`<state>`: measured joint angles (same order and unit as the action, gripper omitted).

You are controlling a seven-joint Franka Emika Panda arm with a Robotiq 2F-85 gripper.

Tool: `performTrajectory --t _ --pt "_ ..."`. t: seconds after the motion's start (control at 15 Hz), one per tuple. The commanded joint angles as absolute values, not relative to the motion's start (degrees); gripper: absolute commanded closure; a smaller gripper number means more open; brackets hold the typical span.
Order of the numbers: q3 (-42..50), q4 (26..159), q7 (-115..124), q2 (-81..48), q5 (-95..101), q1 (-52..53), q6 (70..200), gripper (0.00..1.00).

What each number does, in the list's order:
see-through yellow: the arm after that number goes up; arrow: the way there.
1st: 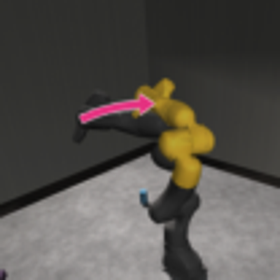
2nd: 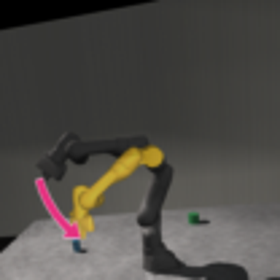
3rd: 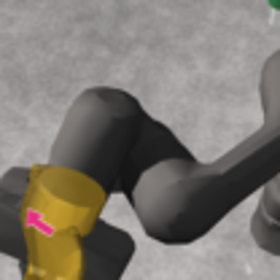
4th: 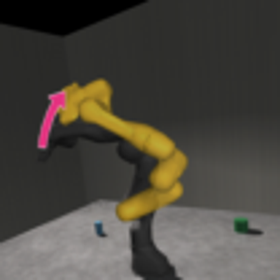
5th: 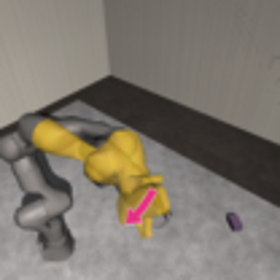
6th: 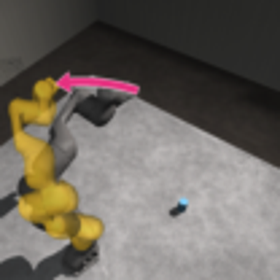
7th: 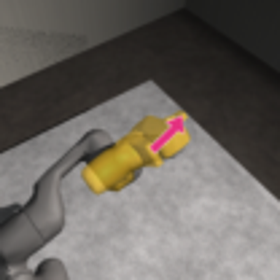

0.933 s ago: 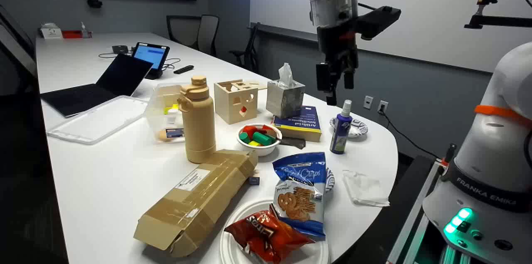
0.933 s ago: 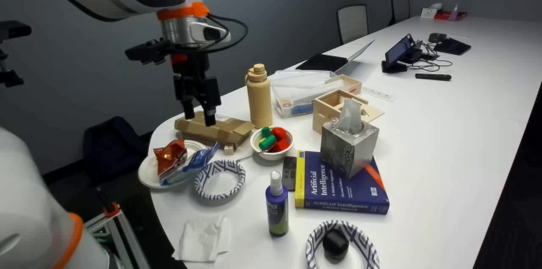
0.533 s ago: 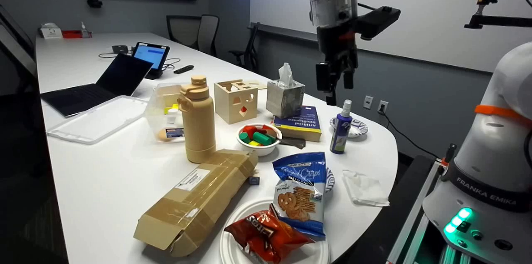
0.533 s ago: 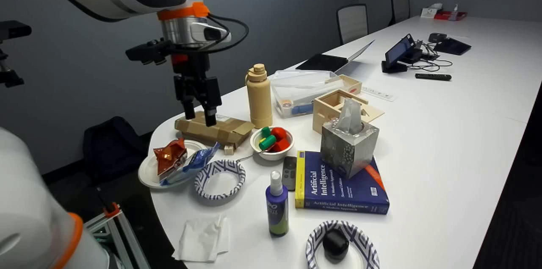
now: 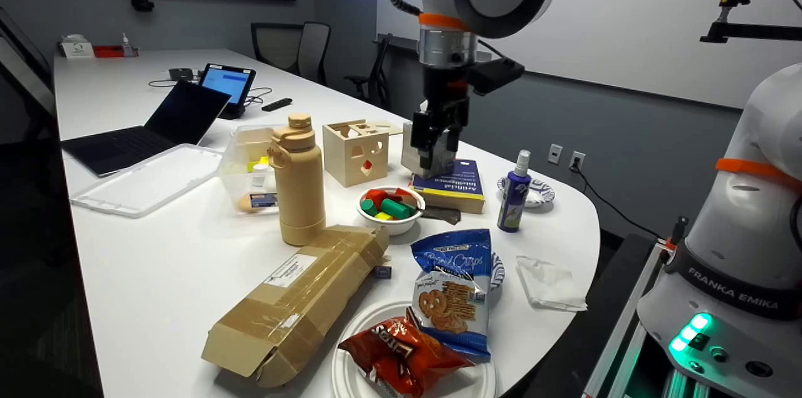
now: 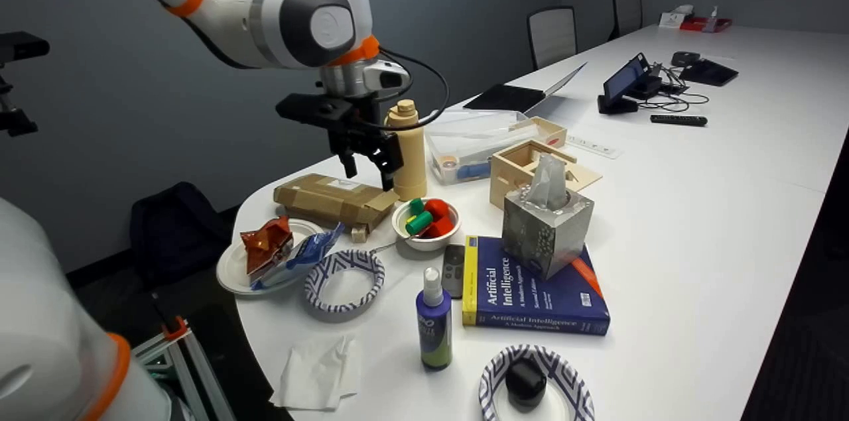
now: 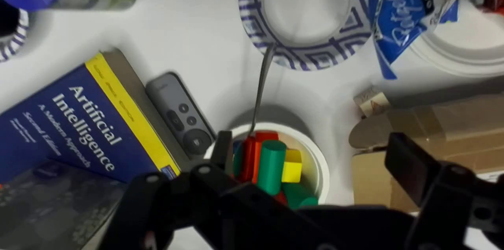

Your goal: Take the red toy out of the white bowl and place it in the black and white bowl on the right.

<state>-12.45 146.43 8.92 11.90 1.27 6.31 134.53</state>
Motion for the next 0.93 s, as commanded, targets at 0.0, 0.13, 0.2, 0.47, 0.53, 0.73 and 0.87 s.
performTrajectory --t 0.0,0.13,0.2,0.47,0.53,0.73,0.87 --pt "-10.63 137.04 6.44 -0.72 3.08 6.24 138.75 0.0" --pt "-9.85 133.76 4.76 -4.75 2.17 6.7 139.27 0.0" --pt "-9.6 132.35 4.38 -6.34 2.37 6.84 139.52 0.0" --pt "-8.6 128.65 4.47 -11.05 3.41 7.1 140.61 0.0" --pt "-8.45 127.99 4.34 -12.02 3.26 7.12 140.98 0.0" --pt "-7.76 126.38 4.85 -14.46 3.9 7.36 142.66 0.0" --pt "-7.13 125.4 5.0 -16.24 4.58 7.52 144.39 0.0"
